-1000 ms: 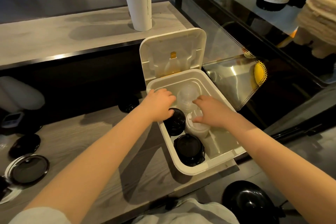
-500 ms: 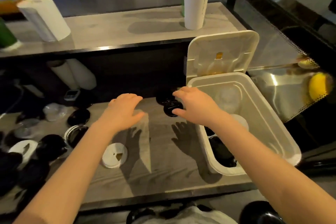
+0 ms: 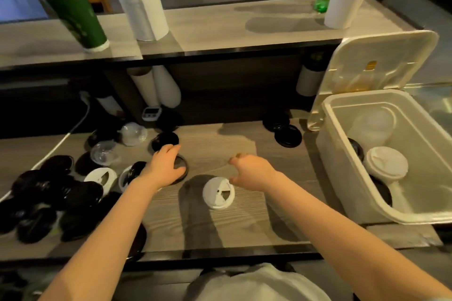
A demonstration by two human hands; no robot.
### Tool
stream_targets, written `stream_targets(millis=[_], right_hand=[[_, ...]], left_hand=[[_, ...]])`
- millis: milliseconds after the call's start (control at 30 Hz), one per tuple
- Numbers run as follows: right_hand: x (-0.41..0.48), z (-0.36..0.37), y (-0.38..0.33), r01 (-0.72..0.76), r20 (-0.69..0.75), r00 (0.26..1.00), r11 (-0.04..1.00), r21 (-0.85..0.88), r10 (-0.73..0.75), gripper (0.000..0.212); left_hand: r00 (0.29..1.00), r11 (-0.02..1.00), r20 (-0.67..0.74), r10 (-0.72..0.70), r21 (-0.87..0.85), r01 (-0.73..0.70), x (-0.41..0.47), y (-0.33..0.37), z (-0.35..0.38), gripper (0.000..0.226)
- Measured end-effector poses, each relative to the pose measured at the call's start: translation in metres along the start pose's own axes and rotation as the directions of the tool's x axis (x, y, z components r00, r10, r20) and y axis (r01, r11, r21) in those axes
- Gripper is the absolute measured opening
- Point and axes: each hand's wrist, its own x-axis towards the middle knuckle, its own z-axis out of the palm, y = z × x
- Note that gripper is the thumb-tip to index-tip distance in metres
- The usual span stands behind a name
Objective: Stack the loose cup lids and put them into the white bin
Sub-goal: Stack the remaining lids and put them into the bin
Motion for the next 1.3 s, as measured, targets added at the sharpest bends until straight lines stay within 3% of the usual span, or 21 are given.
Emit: stream_targets(millis=[100, 200, 300, 400, 533, 733, 1000, 1300], right_hand=[[0.02, 0.034, -0.019, -0.078, 0.146, 0.987, 0.996, 0.035, 0.072, 0.059], [0.035, 0.061, -0.03, -0.184, 0.234, 0.96, 0.977, 0.109, 0.154, 0.079], [0.043, 0.074, -0.036, -0.262, 0.263, 0.939, 0.956, 0.131, 0.221, 0.107], [0.047, 0.077, -0.044, -0.314, 0.249, 0.928, 0.942, 0.115, 0.279, 0.114], [0.049, 0.085, -0.054, -0.371, 0.162, 0.919, 0.927, 0.05, 0.359, 0.101], [0.042, 0.096, -0.047, -0.377, 0.02, 0.924, 0.9, 0.217, 0.382, 0.082], [0.035, 0.103, -0.035, -0.371, -0.036, 0.912, 0.857, 0.358, 0.41, 0.108], [0.022, 0.095, -0.014, -0.373, -0.013, 0.832, 0.577, 0.727, 0.554, 0.046]], left_hand=[[1.0, 1.0, 0.007, -0.013, -0.026, 0.013, 0.011, -0.025, 0.005, 0.073], [1.0, 0.994, 0.016, 0.018, 0.107, -0.02, 0.024, -0.04, 0.008, 0.081], [0.997, 0.964, 0.03, 0.07, 0.255, -0.075, 0.038, -0.046, 0.008, 0.095], [0.989, 0.922, 0.108, 0.098, 0.365, -0.131, 0.05, -0.044, 0.008, 0.101], [0.98, 0.87, 0.182, 0.073, 0.468, -0.152, 0.061, -0.042, 0.012, 0.09], [0.976, 0.853, 0.154, 0.153, 0.478, -0.209, 0.063, -0.041, 0.019, 0.082], [0.96, 0.881, 0.049, 0.275, 0.387, -0.272, 0.055, -0.037, 0.016, 0.076], [0.952, 0.966, 0.169, 0.255, -0.003, -0.258, 0.041, -0.007, 0.049, 0.096]])
